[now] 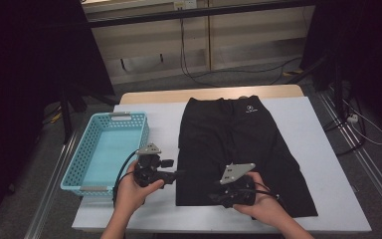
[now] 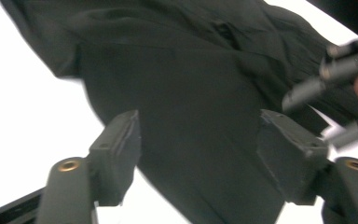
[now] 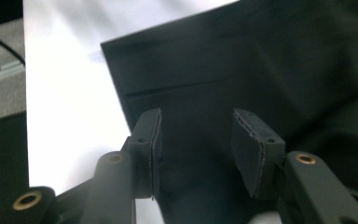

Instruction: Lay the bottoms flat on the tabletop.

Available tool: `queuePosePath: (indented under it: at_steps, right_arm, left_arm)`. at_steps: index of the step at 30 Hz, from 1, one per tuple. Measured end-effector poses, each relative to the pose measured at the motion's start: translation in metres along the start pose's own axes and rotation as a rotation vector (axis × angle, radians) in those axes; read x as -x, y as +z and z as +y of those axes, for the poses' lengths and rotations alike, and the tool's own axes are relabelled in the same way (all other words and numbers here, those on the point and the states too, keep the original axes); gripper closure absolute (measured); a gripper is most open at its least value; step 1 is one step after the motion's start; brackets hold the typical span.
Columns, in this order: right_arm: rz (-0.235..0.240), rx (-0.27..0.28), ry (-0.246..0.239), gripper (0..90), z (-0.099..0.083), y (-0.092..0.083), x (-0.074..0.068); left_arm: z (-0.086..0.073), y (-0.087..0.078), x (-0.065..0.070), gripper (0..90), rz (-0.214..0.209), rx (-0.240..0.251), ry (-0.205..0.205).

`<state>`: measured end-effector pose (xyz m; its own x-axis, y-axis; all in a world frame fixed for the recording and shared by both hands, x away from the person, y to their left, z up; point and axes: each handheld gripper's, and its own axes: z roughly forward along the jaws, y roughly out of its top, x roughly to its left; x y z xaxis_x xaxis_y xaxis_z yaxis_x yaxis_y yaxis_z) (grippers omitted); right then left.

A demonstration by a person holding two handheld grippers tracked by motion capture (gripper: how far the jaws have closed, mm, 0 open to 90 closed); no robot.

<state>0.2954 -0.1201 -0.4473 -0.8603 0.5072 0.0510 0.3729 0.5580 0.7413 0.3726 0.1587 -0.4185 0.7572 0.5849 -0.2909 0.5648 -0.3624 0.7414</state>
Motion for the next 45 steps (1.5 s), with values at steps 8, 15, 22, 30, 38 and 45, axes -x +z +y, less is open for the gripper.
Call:
queuePosePath:
  at_steps: [8, 15, 22, 30, 38, 45]
  right_arm:
    - [-0.008, -0.019, -0.045, 65.9, 0.001, 0.02, -0.015]
    - [0.019, -0.025, -0.054, 89.5, 0.004, 0.022, -0.017]
    - [0.078, -0.032, -0.033, 90.0, 0.005, 0.018, -0.019]
    - [0.128, -0.017, -0.025, 89.8, 0.004, 0.014, -0.028]
    - [0.062, 0.018, -0.004, 60.7, 0.004, 0.008, -0.023]
    - [-0.049, 0.074, 0.064, 46.5, 0.002, -0.003, -0.006]
  left_arm:
    - [0.0, 0.001, -0.007, 24.1, 0.05, -0.005, -0.028]
    - [0.001, 0.001, -0.005, 24.8, 0.077, -0.003, -0.026]
    - [0.002, 0.001, -0.006, 24.1, 0.103, 0.011, -0.035]
    - [-0.007, 0.007, -0.005, 30.5, 0.125, -0.064, -0.001]
    - [-0.018, 0.021, -0.001, 48.2, 0.114, -0.132, 0.016]
    - [-0.02, 0.027, 0.01, 71.0, 0.098, -0.188, 0.029]
